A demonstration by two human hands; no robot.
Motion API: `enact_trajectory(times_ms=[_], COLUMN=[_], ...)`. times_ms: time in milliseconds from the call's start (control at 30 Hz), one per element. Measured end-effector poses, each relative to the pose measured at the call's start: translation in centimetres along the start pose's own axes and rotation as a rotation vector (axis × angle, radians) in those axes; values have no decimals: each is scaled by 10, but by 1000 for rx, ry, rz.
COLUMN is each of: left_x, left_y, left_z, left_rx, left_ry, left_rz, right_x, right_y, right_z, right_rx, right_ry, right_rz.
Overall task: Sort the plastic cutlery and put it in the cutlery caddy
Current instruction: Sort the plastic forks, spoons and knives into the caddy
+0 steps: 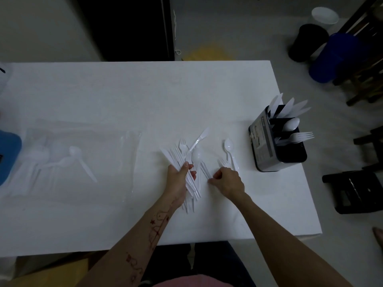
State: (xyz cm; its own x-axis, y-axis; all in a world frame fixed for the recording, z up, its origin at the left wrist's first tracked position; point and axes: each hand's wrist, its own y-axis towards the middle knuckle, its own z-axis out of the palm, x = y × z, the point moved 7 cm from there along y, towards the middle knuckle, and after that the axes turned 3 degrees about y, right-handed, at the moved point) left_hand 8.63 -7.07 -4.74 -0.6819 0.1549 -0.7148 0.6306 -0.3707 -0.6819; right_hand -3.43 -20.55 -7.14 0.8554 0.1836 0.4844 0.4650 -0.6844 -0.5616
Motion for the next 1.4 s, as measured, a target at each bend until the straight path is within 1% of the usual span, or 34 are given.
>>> enact_trajectory(times_ms=[133,233,300,367,433,500,567,667,733,833,867,967,1033,1133,1200,1333,1400], left_x=[3,5,6,7,9,10,9,8,8,8,7,3,3,3,3,4,5], left_y=[2,3,4,4,7,10,11,11,13,16,16,15,12,9,9,9,9], left_z=[7,13,18,23,26,27,26,23,15,4,2,-1,-1,-1,0,3,6], left_rx=[8,-8,6,34,45,53,68,66,4,-74,-78,-38,13,67,91,80,87], left_ry=[38,40,42,44,45,46,19,-9,6,35,23,-35,-71,-103,-97,-88,-127], left_rz=[-15,-24,-33,-40,-45,-48,-48,-41,-37,-35,-26,4,3,-18,-13,-21,-36], right_x=[-12,-15,-10,3,18,28,31,33,34,28,24,23,26,30,28,21,16], right_y=[0,-5,-13,-23,-32,-38,-39,-38,-38,-31,-26,-13,-9,-5,-2,-2,-4], right_z=[-15,-26,-34,-38,-35,-31,-27,-23,-23,-19,-16,-5,4,9,7,-2,-11], right_rx=[-47,-112,-192,-240,-242,-251,-243,-171,-117,-54,-71,-136,-127,-132,-131,-128,-169], right_ry=[106,146,166,155,99,38,21,79,173,307,290,25,-30,-121,-144,-130,-115], right_rz=[17,-28,-108,-237,-375,-475,-537,-587,-566,-390,-340,-237,-178,-157,-142,-137,-149])
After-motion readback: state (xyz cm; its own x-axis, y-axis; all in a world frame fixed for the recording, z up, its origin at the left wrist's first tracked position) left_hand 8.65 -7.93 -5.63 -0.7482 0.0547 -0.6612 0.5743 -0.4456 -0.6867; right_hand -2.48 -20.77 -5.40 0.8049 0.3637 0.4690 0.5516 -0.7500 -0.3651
